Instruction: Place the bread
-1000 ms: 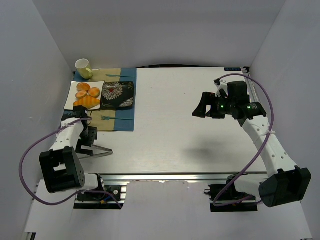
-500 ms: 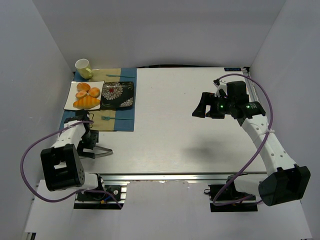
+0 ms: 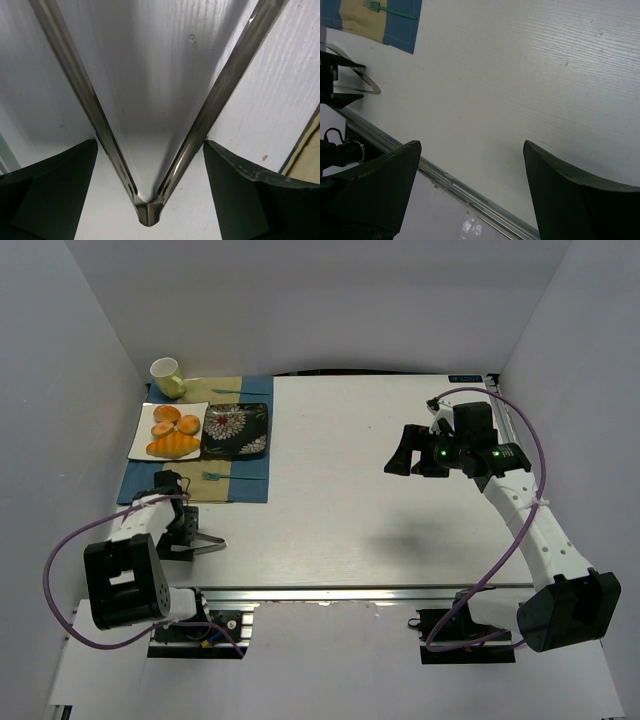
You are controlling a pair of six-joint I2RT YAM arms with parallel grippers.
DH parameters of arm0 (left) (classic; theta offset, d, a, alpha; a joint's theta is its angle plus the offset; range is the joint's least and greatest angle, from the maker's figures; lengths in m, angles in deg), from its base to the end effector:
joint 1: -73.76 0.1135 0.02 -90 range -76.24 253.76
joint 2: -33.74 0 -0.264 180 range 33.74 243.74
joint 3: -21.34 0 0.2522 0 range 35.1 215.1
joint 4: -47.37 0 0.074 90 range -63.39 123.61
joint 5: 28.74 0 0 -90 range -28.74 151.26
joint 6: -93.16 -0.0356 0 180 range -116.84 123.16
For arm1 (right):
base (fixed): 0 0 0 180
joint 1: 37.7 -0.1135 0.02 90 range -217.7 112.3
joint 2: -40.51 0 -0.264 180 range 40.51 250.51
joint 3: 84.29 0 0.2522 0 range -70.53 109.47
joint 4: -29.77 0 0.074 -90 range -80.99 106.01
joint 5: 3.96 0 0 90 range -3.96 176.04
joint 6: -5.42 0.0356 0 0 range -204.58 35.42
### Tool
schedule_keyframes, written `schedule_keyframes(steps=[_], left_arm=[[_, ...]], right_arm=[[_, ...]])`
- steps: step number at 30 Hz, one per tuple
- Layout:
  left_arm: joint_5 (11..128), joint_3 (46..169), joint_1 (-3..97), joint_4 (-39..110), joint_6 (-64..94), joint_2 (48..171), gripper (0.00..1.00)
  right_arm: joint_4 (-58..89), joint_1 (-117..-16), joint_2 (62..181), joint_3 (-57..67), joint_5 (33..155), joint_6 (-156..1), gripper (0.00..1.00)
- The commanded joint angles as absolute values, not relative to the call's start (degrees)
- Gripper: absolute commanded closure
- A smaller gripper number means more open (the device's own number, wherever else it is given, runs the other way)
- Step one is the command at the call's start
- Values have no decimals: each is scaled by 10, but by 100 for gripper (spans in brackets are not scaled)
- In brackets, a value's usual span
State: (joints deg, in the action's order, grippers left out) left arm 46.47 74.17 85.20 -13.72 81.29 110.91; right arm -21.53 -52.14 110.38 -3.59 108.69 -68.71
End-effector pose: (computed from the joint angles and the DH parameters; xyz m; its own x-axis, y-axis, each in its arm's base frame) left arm 0.1940 0.0485 0.1589 0.0062 -0.9641 -0.2654 -0.9997 0.0006 -0.0256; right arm 0.2466 0.0776 0.3394 -0.7451 0.0687 -0.6634 -0.3224 0.8336 0.4485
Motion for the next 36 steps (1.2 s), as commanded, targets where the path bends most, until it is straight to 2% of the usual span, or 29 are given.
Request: schedule_keyframes(steps=[1,12,20,27,28,36], left_arm=[[455,727,854,-99,830,1084,2],[461,708,896,-79,803,1085,2],[464,732,900,-120,754,1140,2],[455,726,900,-114,752,1131,14],[454,726,900,-113,753,1125,22],[432,752,900,-135,745,1102,27]], right_arm=[[-211,-524,1106,-26,1091,-696,11],[-213,-525,1109,-25,1095,-695,11],[-210,-524,1111,-26,1095,-694,11],[-211,-524,1111,-29,1093,-694,11],[-211,-525,1111,-28,1093,-693,11],[-208,-525,1112,-29,1097,-692,11]])
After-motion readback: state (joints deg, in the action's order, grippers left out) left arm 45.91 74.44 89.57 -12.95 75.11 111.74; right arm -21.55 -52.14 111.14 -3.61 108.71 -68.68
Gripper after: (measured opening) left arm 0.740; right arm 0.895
